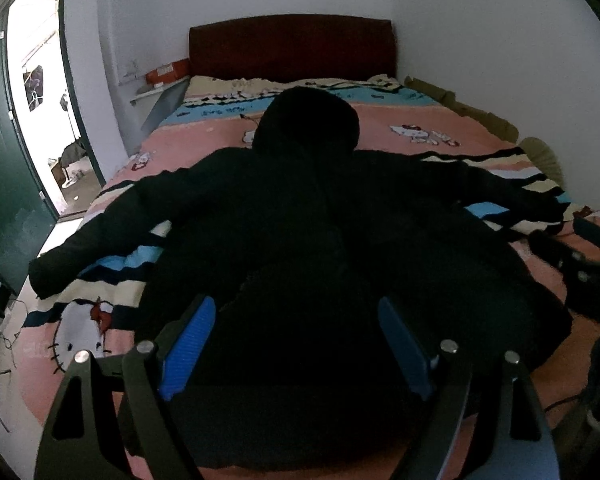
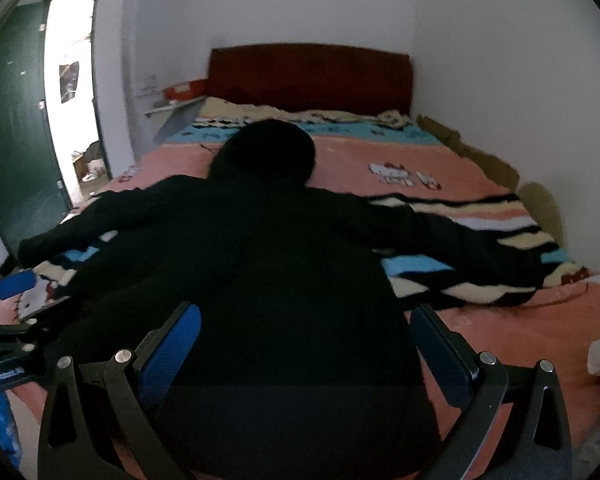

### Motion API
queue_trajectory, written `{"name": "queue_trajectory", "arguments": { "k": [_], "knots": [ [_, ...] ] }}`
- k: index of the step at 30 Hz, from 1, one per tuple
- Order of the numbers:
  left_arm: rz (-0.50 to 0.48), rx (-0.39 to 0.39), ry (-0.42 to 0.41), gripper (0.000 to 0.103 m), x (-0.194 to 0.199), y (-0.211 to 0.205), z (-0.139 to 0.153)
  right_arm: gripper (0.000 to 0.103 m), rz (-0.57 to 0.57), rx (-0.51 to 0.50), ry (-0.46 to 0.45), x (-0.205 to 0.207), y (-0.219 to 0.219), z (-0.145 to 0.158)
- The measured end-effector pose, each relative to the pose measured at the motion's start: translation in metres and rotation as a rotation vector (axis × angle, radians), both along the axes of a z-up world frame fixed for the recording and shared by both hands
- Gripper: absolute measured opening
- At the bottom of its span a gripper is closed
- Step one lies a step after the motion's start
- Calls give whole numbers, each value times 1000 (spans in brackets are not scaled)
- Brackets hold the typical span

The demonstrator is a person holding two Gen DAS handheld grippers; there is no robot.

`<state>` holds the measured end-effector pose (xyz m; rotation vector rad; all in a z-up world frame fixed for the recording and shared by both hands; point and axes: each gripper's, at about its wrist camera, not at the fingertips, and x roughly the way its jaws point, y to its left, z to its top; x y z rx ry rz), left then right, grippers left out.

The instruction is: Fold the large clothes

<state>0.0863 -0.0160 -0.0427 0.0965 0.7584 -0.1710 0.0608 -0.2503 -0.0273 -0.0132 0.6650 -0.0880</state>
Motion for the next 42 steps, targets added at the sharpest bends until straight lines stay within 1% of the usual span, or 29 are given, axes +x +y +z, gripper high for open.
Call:
{"name": "queue_trajectory", "arguments": {
  "k": [4,6,11,14,15,20,23,25,26,27,28,29,35,38,39,40,41,42],
  "knots": [
    [38,-3,4,84,15,7,-10,103,-77,20,24,19,-38,-12],
    [57,-6,9,84,23,12,-14,103,-128,23,30,29,-65,-17],
    [111,9,13,84,39,23,-22,103,-283,8,30,55,-147,-23],
    [138,20,15,84,48,28,-28,103,-376,17,45,74,-205,-26],
    [147,22,18,84,50,29,-30,103,-398,28,45,79,-222,-27],
    [191,28,43,84,65,34,-41,102,-533,165,48,101,-319,-33],
    [207,40,52,84,72,36,-49,101,-581,227,59,112,-366,-41],
    [217,40,61,84,77,38,-54,98,-622,257,76,117,-394,-50],
    [221,40,65,84,79,39,-56,97,-634,265,86,121,-403,-54],
    [225,41,69,84,80,40,-58,94,-638,280,96,125,-414,-59],
    [227,43,77,84,83,41,-60,90,-637,300,102,128,-424,-64],
    [228,46,81,84,84,41,-62,89,-638,329,113,131,-434,-70],
    [225,52,93,84,86,39,-69,87,-705,386,168,146,-462,-102],
    [227,49,93,84,87,39,-69,78,-704,419,201,154,-468,-119],
    [228,45,93,84,87,39,-69,68,-699,421,216,156,-467,-123],
    [227,40,94,84,87,40,-69,56,-682,427,232,161,-466,-129],
    [226,36,95,84,87,40,-69,53,-672,428,234,163,-464,-130],
    [227,33,92,84,87,41,-68,44,-663,422,231,163,-462,-129]
  ]
}}
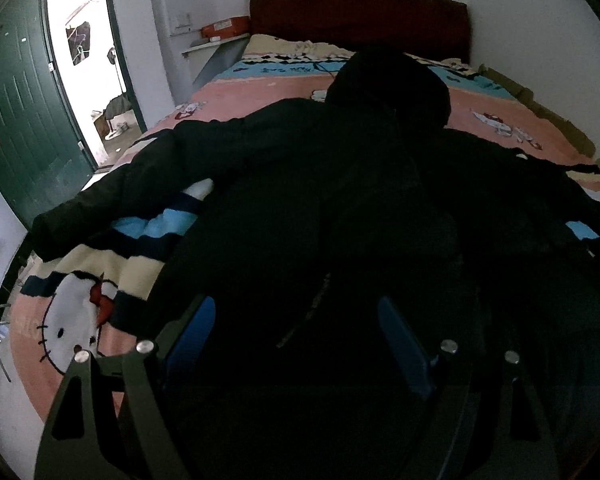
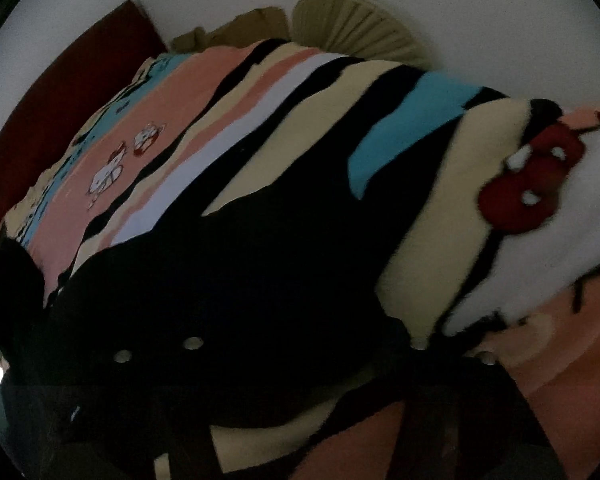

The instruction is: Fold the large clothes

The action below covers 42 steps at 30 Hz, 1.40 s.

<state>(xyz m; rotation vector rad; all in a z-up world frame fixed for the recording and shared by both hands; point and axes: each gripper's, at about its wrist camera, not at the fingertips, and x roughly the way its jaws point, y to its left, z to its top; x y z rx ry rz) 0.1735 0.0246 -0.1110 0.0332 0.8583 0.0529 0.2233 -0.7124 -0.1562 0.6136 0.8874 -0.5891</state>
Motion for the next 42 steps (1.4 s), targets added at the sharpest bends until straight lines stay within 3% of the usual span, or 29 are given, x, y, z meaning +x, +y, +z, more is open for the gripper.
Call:
{"name": "queue_trajectory", "arguments": {
  "k": [1,4,9,15,20,28,35,42],
  "knots": [
    [1,-3,-3,84,0,1,1,34,16,-7,-9,1,3,2],
    [-3,-25,-15,84,-4,2,6,23,44,-28,-37,-1,9,17],
    [-20,-77,-43,84,-14,5,20,18,99,-68,-111,-8,31,55],
    [2,-50,-109,84,-29,13,41,15,212,-121,-206,1,79,114],
    [15,-31,-143,84,-37,24,53,13,346,-146,-287,13,142,167],
    [38,-74,-154,84,-53,54,61,12,570,-146,-408,38,274,237],
    [83,-127,-151,84,-60,86,53,11,733,-130,-435,66,381,256],
    [125,-136,-153,84,-62,107,48,10,901,-90,-416,91,485,236]
  ]
}}
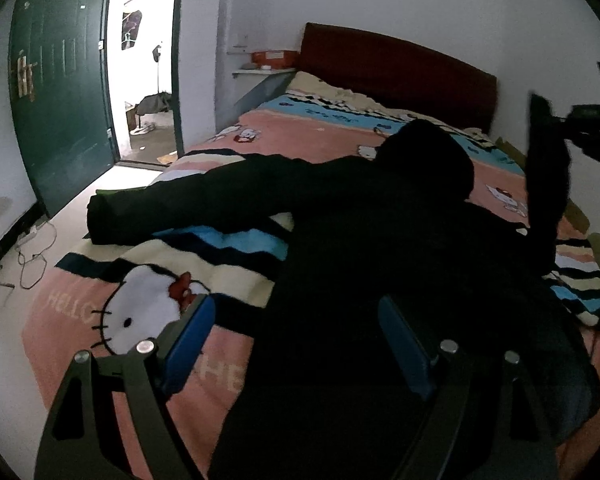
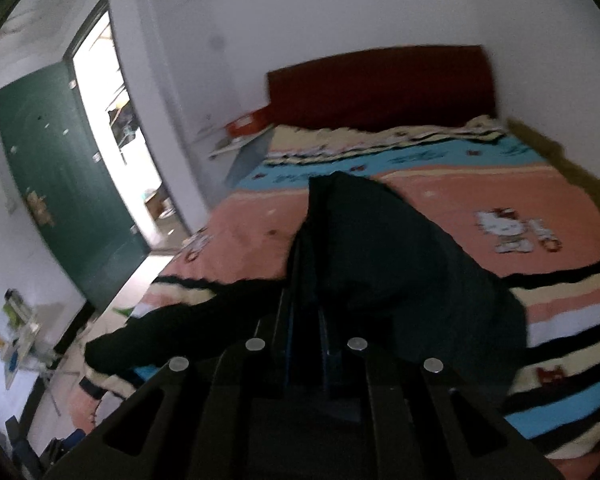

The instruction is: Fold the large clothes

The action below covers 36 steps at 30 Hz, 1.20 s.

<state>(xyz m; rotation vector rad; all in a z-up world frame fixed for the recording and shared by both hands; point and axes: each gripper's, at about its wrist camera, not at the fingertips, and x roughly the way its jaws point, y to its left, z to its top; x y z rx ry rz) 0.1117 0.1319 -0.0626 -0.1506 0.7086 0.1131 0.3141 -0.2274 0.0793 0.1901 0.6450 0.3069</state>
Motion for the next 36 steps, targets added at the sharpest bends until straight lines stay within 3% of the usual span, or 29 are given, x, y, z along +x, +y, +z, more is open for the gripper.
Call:
{"name": "queue_trajectory", "arguments": {
  "k": [3,5,12,18,21,23,25,31,36],
  "knots": [
    [14,-3,2,84,1,7,-3,8,60,-6,23,11,34,-17],
    [25,2,-2,84,1,11,-4,2,95,2,37,16,53,-29],
    [82,4,5,84,7,24,-13,2,195,-78,91,22,120,-69],
    [78,25,11,84,12,23,-13,3,189,-102,123,20,122,-90],
    [52,23,13,84,19,18,-7,4,154,-120,120,18,104,-89],
    [18,17,26,84,29,12,-2,15,119,-138,115,15,82,-86],
    [-13,24,39,84,41,3,3,32,73,-153,116,13,54,-85],
    [-90,54,47,84,95,-44,23,37,-56,-187,134,15,-37,-84],
    [-188,80,30,84,156,-107,31,39,-148,-183,154,25,-101,-95]
  ]
}}
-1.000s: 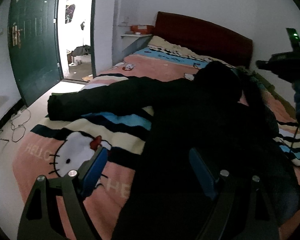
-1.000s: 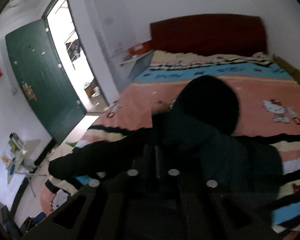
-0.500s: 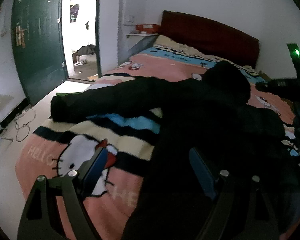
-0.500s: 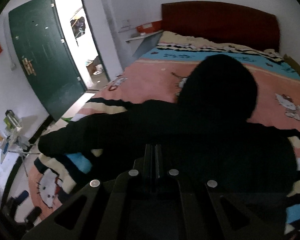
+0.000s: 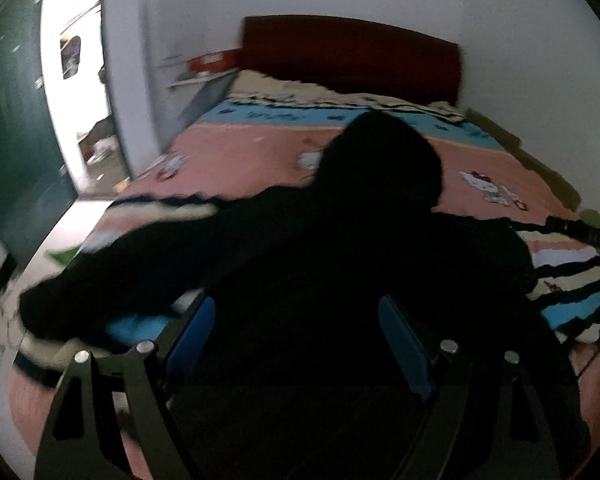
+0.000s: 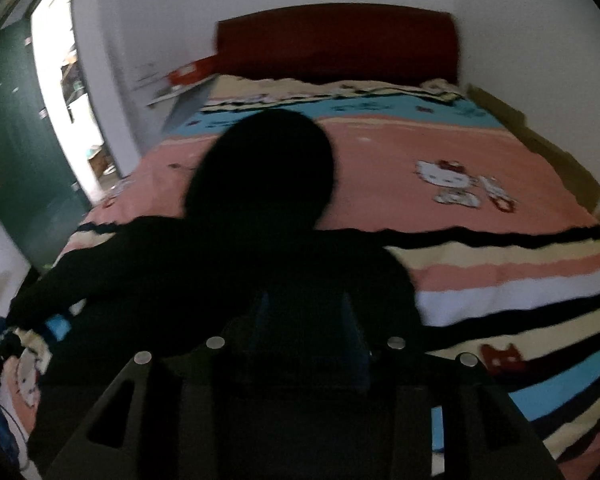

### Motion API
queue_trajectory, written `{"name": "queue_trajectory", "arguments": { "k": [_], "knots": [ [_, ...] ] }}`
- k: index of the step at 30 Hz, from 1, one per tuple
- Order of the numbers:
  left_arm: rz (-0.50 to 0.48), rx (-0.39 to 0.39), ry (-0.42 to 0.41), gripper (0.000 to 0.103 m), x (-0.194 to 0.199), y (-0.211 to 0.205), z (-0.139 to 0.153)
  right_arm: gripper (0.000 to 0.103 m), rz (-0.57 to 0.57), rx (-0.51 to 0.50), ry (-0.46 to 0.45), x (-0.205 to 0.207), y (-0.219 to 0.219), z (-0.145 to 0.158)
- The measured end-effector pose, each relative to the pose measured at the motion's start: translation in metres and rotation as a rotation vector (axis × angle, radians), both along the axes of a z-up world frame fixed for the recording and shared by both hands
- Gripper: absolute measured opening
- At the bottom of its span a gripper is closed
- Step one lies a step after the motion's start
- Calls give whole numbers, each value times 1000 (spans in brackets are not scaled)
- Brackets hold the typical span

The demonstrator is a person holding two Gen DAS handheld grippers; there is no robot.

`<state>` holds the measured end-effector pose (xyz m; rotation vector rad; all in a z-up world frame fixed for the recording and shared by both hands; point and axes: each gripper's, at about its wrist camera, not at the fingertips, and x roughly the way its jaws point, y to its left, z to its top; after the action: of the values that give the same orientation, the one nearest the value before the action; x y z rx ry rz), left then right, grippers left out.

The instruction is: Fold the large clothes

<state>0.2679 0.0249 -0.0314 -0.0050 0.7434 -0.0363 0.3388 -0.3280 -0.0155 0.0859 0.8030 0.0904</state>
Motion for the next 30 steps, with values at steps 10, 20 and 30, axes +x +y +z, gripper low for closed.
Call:
{"name": "queue_trajectory", "arguments": {
  "k": [10,20,30],
  "knots": [
    [-119,80,23,84,134,-104,-45,40,-149,44,42,52,-73,-54],
    [-87,295,183,84,163,-99,-127,40,-48,-16,144,82,-30,-123],
    [-34,239,99,84,126,-60,-98,43,30,-119,134,71,5,-117]
  ]
}}
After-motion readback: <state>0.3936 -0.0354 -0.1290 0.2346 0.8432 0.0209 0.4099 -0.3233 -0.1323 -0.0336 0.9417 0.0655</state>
